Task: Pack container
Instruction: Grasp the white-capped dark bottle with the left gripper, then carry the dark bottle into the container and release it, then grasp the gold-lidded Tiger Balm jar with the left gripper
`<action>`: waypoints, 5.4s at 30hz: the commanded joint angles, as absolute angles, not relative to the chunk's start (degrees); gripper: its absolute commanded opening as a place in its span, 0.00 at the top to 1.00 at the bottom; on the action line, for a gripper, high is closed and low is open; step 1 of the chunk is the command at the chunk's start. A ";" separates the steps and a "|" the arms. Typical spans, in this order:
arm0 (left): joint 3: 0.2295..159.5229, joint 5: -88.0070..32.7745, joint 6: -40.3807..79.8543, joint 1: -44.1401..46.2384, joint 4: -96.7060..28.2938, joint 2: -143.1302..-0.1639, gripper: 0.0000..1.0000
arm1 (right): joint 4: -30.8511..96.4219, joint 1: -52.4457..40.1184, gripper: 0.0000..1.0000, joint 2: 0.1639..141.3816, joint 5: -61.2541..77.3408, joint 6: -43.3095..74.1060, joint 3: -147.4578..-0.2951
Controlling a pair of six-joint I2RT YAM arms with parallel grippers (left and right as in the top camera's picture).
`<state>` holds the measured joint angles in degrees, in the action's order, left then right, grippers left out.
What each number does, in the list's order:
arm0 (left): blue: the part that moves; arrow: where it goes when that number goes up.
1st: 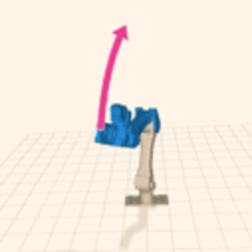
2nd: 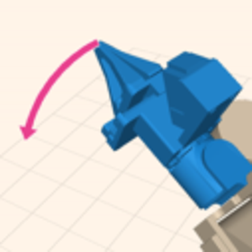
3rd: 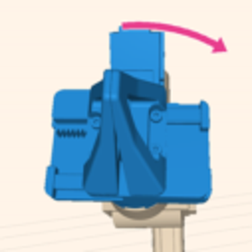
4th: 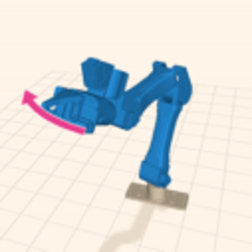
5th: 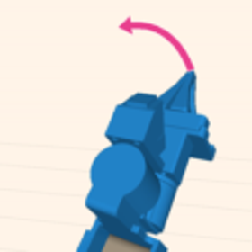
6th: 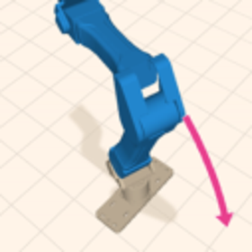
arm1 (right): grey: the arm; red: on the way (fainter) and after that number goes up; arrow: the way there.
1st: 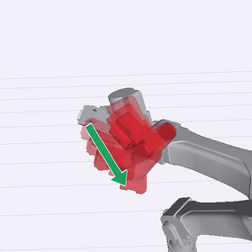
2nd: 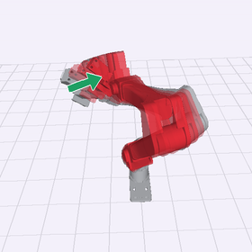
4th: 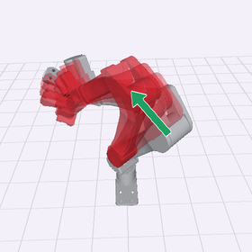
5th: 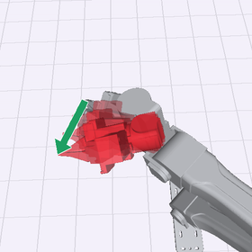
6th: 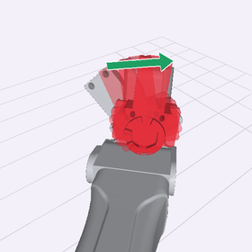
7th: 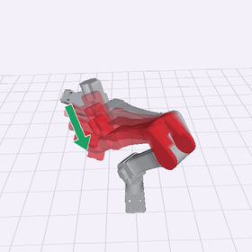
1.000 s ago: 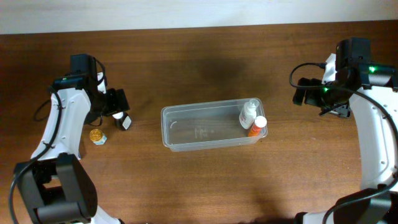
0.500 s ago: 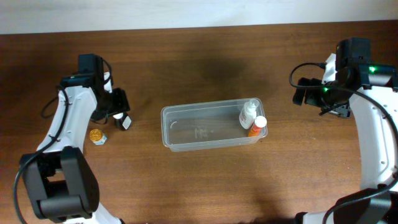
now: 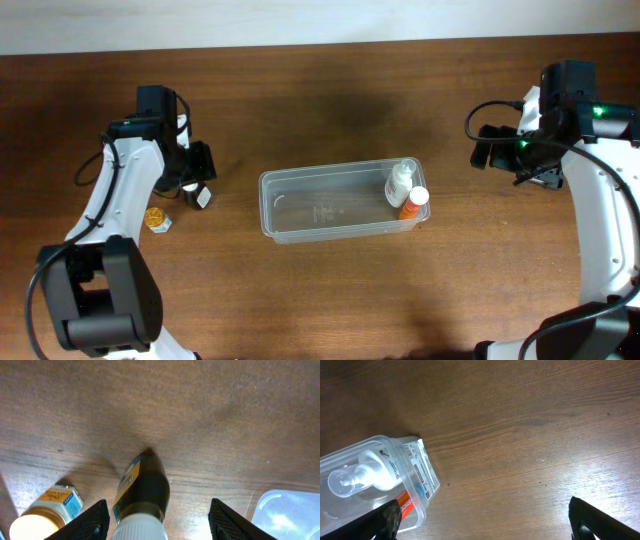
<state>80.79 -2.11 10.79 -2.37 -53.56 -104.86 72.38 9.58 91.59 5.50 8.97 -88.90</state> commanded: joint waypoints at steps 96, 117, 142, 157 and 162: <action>105.36 12.47 17.50 20.71 -70.89 -93.58 0.01 | 71.85 9.72 0.01 92.16 5.80 8.99 -88.53; 84.51 3.81 18.59 -12.58 -64.42 -111.24 0.01 | 71.61 9.72 0.01 92.27 5.80 9.02 -88.53; 84.47 3.81 18.41 -12.91 -67.77 -117.38 0.33 | 71.77 9.72 0.01 92.27 5.80 8.80 -88.53; 84.47 3.81 18.41 -12.91 -68.42 -117.38 0.51 | 71.77 9.72 0.01 92.27 5.80 8.80 -88.53; 84.47 3.84 18.41 -12.91 -68.45 -117.38 0.61 | 71.77 9.72 0.01 92.27 5.80 8.80 -88.53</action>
<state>84.90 4.27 18.24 -12.51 -68.16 -117.08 71.77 9.58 92.01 5.52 8.88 -88.90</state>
